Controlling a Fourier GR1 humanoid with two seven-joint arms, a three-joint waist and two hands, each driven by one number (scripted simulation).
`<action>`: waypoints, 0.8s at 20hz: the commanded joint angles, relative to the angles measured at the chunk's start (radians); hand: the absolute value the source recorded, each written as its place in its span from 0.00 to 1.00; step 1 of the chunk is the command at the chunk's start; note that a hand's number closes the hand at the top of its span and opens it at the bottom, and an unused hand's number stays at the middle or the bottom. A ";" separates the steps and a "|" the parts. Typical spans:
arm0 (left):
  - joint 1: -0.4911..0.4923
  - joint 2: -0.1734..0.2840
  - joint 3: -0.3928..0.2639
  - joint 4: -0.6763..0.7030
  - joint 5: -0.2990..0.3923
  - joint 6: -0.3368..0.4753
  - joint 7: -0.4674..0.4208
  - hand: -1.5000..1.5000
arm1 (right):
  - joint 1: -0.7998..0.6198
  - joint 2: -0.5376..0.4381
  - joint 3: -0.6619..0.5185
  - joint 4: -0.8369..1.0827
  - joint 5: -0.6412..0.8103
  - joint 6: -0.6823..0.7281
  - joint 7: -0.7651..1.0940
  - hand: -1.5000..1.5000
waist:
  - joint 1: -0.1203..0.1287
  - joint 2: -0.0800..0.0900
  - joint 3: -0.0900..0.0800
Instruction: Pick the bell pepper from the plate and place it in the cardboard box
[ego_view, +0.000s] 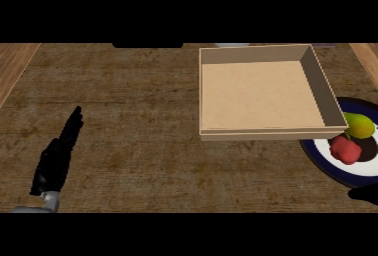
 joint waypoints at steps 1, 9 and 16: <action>0.016 -0.047 0.012 0.005 -0.048 -0.011 -0.003 0.50 | -0.018 0.073 -0.021 0.023 0.079 0.033 0.007 0.00 | -0.001 0.000 0.000; -0.033 -0.109 0.055 0.064 -0.097 -0.026 -0.015 0.50 | 0.018 0.168 -0.047 -0.018 0.178 0.048 -0.021 0.00 | -0.004 0.000 0.000; 0.013 -0.082 0.132 0.004 -0.083 -0.134 -0.013 0.50 | -0.038 0.243 -0.104 0.102 0.252 0.087 -0.094 0.00 | 0.000 0.000 0.000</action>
